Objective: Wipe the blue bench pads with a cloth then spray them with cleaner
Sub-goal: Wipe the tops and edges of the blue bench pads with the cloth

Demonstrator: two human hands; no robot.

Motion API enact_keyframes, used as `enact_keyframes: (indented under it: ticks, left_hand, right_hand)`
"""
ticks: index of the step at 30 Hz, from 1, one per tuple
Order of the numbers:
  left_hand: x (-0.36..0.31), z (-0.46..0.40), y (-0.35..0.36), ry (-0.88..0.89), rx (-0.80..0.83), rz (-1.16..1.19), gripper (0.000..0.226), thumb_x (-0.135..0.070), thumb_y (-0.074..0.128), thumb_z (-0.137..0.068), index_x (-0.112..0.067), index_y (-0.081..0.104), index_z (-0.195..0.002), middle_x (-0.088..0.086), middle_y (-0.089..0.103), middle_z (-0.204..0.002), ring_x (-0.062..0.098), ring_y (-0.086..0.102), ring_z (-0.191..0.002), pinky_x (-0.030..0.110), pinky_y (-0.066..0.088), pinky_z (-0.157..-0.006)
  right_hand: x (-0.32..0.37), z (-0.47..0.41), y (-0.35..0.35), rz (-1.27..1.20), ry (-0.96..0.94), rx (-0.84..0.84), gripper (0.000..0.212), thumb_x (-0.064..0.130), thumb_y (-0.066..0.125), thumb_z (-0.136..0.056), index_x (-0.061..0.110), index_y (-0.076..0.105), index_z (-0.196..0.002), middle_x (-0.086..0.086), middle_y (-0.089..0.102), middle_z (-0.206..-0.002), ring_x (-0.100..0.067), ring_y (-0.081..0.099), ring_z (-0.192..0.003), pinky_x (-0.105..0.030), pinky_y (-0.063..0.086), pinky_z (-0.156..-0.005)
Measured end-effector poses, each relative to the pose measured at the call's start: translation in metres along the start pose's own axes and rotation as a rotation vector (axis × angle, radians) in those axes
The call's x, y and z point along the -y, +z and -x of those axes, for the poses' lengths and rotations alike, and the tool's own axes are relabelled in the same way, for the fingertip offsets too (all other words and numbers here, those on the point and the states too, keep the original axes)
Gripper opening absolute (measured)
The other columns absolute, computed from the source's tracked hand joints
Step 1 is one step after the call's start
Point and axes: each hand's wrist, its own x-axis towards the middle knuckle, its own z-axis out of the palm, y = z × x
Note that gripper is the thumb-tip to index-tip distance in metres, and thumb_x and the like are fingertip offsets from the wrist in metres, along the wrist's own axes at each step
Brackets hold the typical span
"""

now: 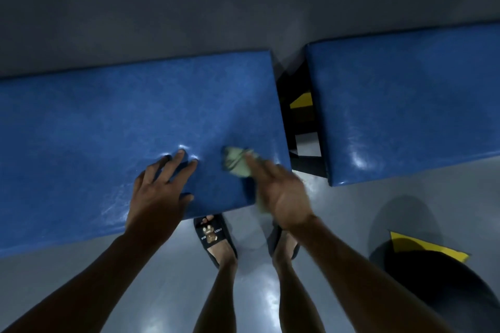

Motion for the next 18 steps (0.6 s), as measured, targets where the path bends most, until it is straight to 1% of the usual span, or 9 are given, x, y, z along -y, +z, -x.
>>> enact_keyframes:
  ticks: [2,5,6,7,10,12,13,15,18]
  left_hand:
    - [-0.001,0.0,0.001,0.0,0.005,-0.001,0.08,-0.026,0.085,-0.071,-0.025,0.05,-0.143,0.002,0.043,-0.153,0.034,0.042,-0.132,0.053,0.041,-0.101]
    - [-0.001,0.001,0.005,-0.012,-0.018,0.014,0.08,-0.025,0.084,-0.071,-0.025,0.05,-0.143,0.002,0.042,-0.154,0.034,0.042,-0.132,0.053,0.04,-0.1]
    - [-0.001,0.001,0.006,-0.01,-0.024,0.016,0.08,-0.025,0.084,-0.071,-0.025,0.049,-0.143,0.001,0.042,-0.154,0.035,0.042,-0.131,0.053,0.041,-0.1]
    - [-0.001,0.001,0.007,-0.007,-0.034,0.019,0.08,-0.025,0.084,-0.071,-0.024,0.05,-0.143,0.001,0.042,-0.154,0.035,0.043,-0.131,0.053,0.041,-0.099]
    - [0.002,0.001,0.005,0.011,-0.049,0.026,0.08,-0.026,0.085,-0.069,-0.022,0.052,-0.141,0.002,0.045,-0.152,0.035,0.044,-0.129,0.053,0.042,-0.098]
    - [0.004,-0.001,0.001,0.019,-0.039,0.033,0.076,-0.029,0.084,-0.07,-0.023,0.054,-0.14,0.002,0.048,-0.149,0.034,0.046,-0.127,0.052,0.041,-0.098]
    - [0.006,-0.003,-0.002,0.02,-0.03,0.041,0.074,-0.032,0.081,-0.071,-0.025,0.053,-0.139,0.0,0.049,-0.149,0.033,0.047,-0.125,0.051,0.04,-0.098]
    - [0.012,-0.009,-0.011,0.028,-0.004,0.061,0.074,-0.039,0.074,-0.072,-0.029,0.049,-0.141,-0.005,0.045,-0.151,0.029,0.045,-0.125,0.047,0.036,-0.101]
    - [0.03,-0.02,-0.025,0.015,0.02,0.036,0.087,-0.04,0.082,-0.07,-0.029,0.043,-0.147,-0.003,0.038,-0.156,0.029,0.04,-0.131,0.047,0.032,-0.104]
  right_hand:
    - [-0.034,-0.001,-0.012,-0.026,0.226,-0.075,0.049,0.021,0.046,-0.099,0.021,0.045,-0.148,-0.007,0.062,-0.101,-0.024,0.06,-0.072,-0.036,0.054,-0.058]
    - [-0.014,-0.005,-0.004,-0.14,0.551,-0.198,0.05,0.015,0.05,-0.101,0.015,0.043,-0.15,-0.011,0.061,-0.107,-0.025,0.06,-0.077,-0.033,0.051,-0.061]
    - [0.005,-0.005,0.002,-0.181,0.556,-0.221,0.05,0.014,0.051,-0.1,0.014,0.044,-0.15,-0.011,0.062,-0.113,-0.022,0.062,-0.082,-0.032,0.053,-0.064]
    - [0.026,-0.004,0.009,-0.202,0.491,-0.231,0.05,0.013,0.054,-0.099,0.013,0.047,-0.148,-0.01,0.063,-0.119,-0.021,0.064,-0.086,-0.031,0.054,-0.068]
    - [0.073,0.009,0.028,-0.172,0.062,-0.103,0.063,0.012,0.072,-0.084,0.016,0.053,-0.143,-0.006,0.066,-0.123,-0.022,0.069,-0.087,-0.035,0.061,-0.07]
    - [0.058,0.007,0.026,-0.114,-0.196,-0.007,0.061,0.016,0.064,-0.087,0.019,0.051,-0.146,-0.003,0.065,-0.12,-0.021,0.068,-0.089,-0.036,0.06,-0.069]
    - [0.042,0.0,0.021,-0.094,-0.244,0.021,0.059,0.015,0.058,-0.089,0.021,0.049,-0.147,-0.003,0.064,-0.119,-0.022,0.065,-0.089,-0.036,0.059,-0.069]
    - [0.004,-0.015,0.01,-0.035,-0.159,0.0,0.063,0.012,0.058,-0.088,0.023,0.046,-0.149,-0.005,0.062,-0.117,-0.023,0.062,-0.087,-0.037,0.058,-0.067]
    - [-0.026,-0.037,-0.006,-0.104,0.287,-0.15,0.057,0.014,0.056,-0.096,0.023,0.042,-0.151,-0.009,0.058,-0.111,-0.026,0.061,-0.079,-0.037,0.055,-0.062]
